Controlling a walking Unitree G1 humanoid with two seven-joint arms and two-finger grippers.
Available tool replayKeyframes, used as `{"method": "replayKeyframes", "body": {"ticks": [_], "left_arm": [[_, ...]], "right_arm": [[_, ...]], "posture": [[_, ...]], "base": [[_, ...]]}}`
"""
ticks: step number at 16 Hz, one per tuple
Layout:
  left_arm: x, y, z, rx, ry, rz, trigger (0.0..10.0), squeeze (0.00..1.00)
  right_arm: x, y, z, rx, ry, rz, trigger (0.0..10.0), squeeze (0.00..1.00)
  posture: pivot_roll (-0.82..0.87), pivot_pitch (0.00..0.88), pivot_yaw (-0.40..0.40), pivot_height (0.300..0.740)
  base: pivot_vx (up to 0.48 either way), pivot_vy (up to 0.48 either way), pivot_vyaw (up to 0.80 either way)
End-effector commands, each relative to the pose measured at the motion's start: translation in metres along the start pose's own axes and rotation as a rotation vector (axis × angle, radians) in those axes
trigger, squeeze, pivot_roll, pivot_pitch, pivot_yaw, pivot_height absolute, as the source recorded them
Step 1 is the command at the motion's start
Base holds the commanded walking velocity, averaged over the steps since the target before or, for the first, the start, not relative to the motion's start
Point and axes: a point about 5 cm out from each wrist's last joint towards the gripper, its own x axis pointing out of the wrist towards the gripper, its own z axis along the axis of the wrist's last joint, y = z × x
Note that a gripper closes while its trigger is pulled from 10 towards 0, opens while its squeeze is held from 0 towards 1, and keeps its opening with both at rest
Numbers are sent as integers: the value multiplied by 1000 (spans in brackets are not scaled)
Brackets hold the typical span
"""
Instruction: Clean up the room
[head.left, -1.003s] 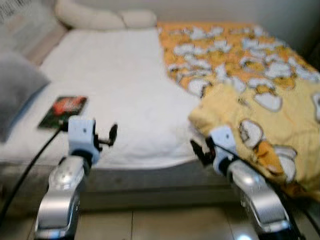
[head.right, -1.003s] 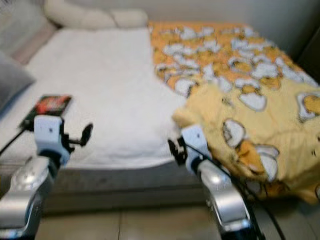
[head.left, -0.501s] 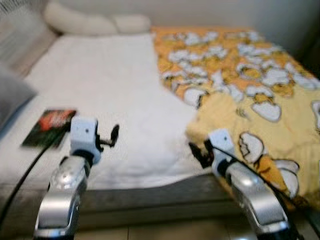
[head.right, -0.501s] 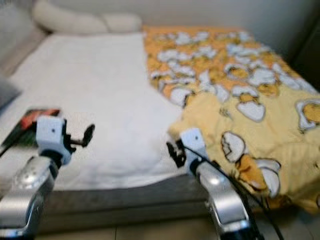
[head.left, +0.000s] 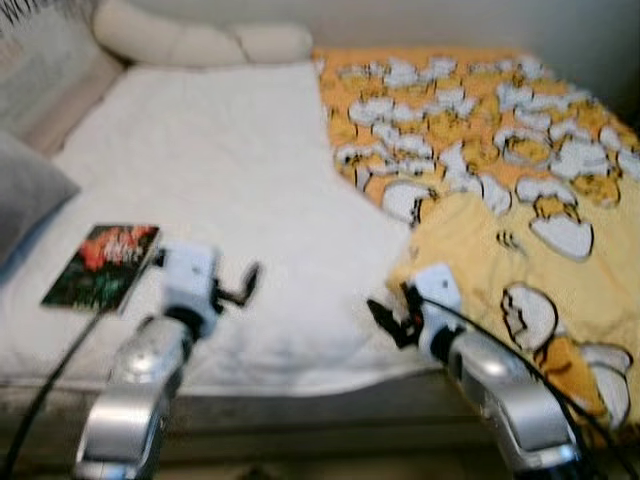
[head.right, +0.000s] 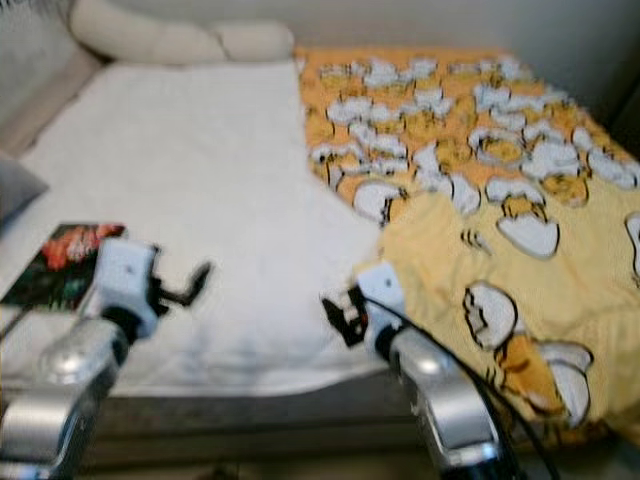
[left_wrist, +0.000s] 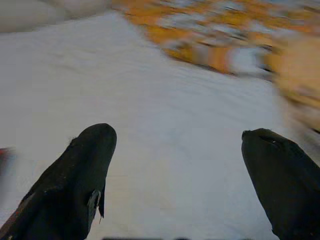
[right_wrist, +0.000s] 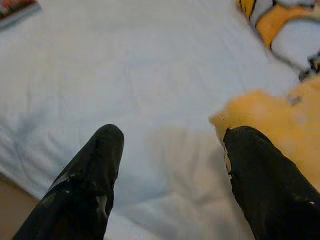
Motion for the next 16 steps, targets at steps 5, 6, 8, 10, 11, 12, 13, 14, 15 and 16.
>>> {"method": "replayKeyframes", "body": {"ticks": [5,6,8,10,11,12,13,14,15,16], "left_arm": [[4,-14,-6,78,82,-283,10000,1000],[6,-15,-6,110,93,-318,10000,1000],[9,-14,-3,121,92,-338,10000,1000],[10,-14,1,128,91,-346,10000,1000],[12,-14,3,136,91,-363,10000,1000],[12,-14,3,138,92,-367,10000,1000],[12,-14,4,141,94,-374,10000,1000],[13,-13,4,147,95,-374,10000,1000],[13,-12,4,148,95,-372,10000,1000],[13,-10,5,151,95,-363,10000,1000]], "right_arm": [[24,3,-13,16,173,167,10000,0],[34,-9,-18,-6,220,89,10000,0],[45,-24,-22,14,261,-8,10000,0],[50,-35,-24,15,278,-46,10000,0],[53,-48,-25,12,281,-79,10000,0],[52,-53,-28,8,290,-95,10000,0],[49,-64,-31,-4,306,-137,10000,0],[42,-82,-32,4,307,-221,10000,0],[38,-92,-32,26,299,-275,10000,0],[29,-110,-30,49,281,-368,10000,0]], "posture": [[-60,0,15,740],[-53,0,14,740],[-44,0,18,740],[-34,0,29,740],[-23,0,41,740],[-21,0,43,740],[-18,0,45,740],[-12,0,45,740],[-11,0,44,740],[-6,0,39,740]], "base": [[0,0,0],[0,0,0],[0,0,0],[0,0,0],[0,0,0],[0,0,0],[0,0,0],[0,0,0],[0,0,0],[0,0,0]]}}
